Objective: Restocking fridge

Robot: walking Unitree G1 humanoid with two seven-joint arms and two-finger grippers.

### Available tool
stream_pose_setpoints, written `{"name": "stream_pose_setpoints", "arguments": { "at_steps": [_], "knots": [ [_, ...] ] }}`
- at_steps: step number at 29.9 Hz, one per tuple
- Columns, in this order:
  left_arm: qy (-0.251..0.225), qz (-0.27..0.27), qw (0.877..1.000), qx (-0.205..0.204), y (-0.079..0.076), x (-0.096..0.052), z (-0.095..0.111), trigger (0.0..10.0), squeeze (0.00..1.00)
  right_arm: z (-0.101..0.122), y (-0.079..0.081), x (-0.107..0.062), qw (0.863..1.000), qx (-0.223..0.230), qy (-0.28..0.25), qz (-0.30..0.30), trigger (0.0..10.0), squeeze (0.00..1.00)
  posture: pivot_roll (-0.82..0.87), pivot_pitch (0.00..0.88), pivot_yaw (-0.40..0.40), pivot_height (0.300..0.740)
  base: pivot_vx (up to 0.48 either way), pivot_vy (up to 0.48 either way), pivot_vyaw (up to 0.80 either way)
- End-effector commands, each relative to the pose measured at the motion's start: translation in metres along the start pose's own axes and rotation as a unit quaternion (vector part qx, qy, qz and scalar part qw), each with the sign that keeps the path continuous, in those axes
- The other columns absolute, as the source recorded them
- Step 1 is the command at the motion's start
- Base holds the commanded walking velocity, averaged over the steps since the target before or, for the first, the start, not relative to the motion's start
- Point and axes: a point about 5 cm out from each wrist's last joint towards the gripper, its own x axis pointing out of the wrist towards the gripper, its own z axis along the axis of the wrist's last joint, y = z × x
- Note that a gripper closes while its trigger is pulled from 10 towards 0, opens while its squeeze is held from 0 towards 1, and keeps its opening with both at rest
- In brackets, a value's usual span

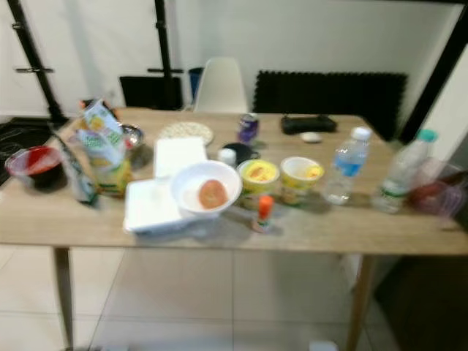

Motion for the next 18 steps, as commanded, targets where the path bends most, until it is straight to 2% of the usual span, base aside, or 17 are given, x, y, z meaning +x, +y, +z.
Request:
{"name": "stream_pose_setpoints", "arguments": {
  "at_steps": [1,8,13,15,18],
  "knots": [
    [-0.001,-0.001,1.000,0.000,-0.001,0.000,0.001,10.0,0.00,0.001,-0.003,0.000,1.000,-0.003,-0.001,-0.003,10.0,0.00,-0.05,0.000,-0.003,0.740,0.000,-0.405,0.00],
    [0.001,0.002,1.000,0.000,0.000,0.000,0.000,10.0,0.00,0.000,-0.001,0.000,1.000,-0.026,0.000,0.008,10.0,0.00,-0.05,0.000,-0.001,0.740,0.000,-0.387,0.00],
    [0.002,0.008,1.000,-0.005,0.001,0.000,-0.001,10.0,0.00,0.003,0.004,0.000,0.999,-0.021,-0.009,0.031,10.0,0.00,-0.05,0.000,-0.001,0.740,0.000,0.000,0.00],
    [0.005,0.010,1.000,-0.004,0.002,0.000,-0.003,10.0,0.00,0.006,0.009,0.001,0.997,-0.060,-0.016,0.049,10.0,0.00,-0.05,0.000,0.000,0.740,0.000,0.000,0.79],
    [0.007,0.011,1.000,-0.004,0.002,-0.001,-0.003,10.0,0.00,0.010,0.011,0.002,0.996,-0.074,-0.023,0.053,10.0,0.00,-0.05,0.000,0.000,0.740,0.000,0.000,0.79]
  ]
}}
